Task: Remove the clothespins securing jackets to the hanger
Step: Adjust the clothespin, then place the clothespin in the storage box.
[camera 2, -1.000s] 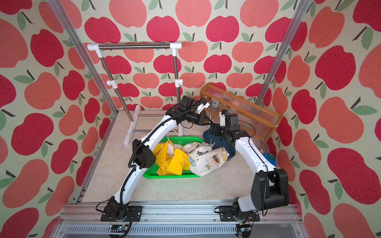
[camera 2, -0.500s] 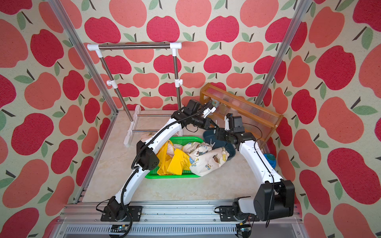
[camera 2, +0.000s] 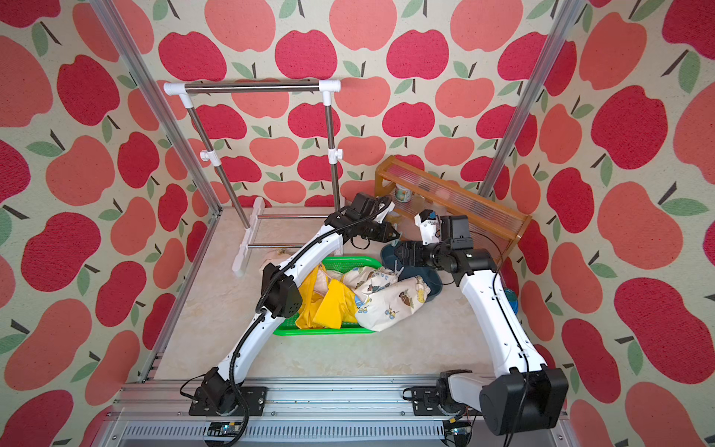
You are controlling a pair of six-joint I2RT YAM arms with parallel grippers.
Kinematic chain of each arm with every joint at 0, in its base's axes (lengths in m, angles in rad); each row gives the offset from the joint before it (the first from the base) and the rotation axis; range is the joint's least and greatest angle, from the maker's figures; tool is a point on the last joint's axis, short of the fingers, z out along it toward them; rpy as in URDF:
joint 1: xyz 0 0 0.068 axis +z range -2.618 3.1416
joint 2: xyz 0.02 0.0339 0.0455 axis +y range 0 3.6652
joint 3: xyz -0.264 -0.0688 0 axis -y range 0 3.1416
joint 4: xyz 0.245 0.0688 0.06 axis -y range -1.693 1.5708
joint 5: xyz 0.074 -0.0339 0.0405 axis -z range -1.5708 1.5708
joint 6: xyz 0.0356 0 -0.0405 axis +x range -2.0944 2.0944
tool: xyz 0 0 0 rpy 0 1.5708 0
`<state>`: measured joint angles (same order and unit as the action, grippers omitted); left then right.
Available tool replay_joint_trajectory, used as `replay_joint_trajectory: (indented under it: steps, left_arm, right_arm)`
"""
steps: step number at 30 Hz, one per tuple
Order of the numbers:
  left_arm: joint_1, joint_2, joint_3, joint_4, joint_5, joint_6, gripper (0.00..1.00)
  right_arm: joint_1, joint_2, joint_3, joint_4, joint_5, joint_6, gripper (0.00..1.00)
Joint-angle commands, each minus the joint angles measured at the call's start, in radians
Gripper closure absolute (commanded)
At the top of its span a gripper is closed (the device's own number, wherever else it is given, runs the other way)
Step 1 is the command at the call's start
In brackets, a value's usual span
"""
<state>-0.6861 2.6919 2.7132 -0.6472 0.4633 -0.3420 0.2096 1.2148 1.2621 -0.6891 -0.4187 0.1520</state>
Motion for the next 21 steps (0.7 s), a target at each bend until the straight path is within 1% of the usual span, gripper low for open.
replay_joint_trajectory:
  steps: [1,2,5,8,11,14,17,20,21]
  left_arm:
    - [0.02,0.028,-0.018,-0.027,-0.221,0.028,1.0]
    - [0.024,0.028,-0.022,-0.013,-0.206,0.021,1.0]
    - [0.027,0.032,-0.027,0.032,-0.151,-0.002,1.0]
    - [0.018,0.034,-0.026,0.052,-0.116,-0.003,1.0]
    - [0.001,0.029,-0.017,0.067,-0.074,0.017,1.0]
    - [-0.033,0.004,-0.013,0.071,-0.053,0.084,1.0]
    - [-0.074,-0.029,-0.031,0.088,-0.093,0.15,1.0]
    - [-0.109,-0.053,-0.041,0.094,-0.178,0.21,1.0]
    - [-0.123,-0.057,-0.043,0.092,-0.231,0.231,1.0]
  right_arm:
    - [-0.003,-0.014,0.073,-0.13,-0.049,-0.109,0.15]
    - [-0.002,-0.014,0.082,-0.151,0.0,-0.123,0.15]
    - [-0.004,-0.019,0.082,-0.154,0.087,-0.146,0.15]
    - [-0.017,-0.021,0.077,-0.136,0.144,-0.145,0.15]
    - [-0.054,-0.021,0.062,-0.101,0.168,-0.131,0.15]
    - [-0.099,-0.026,0.042,-0.066,0.178,-0.112,0.15]
    - [-0.128,-0.032,0.023,-0.041,0.175,-0.102,0.15]
    - [-0.148,-0.038,0.004,-0.024,0.164,-0.092,0.15]
    - [-0.15,-0.04,-0.004,-0.017,0.161,-0.087,0.15]
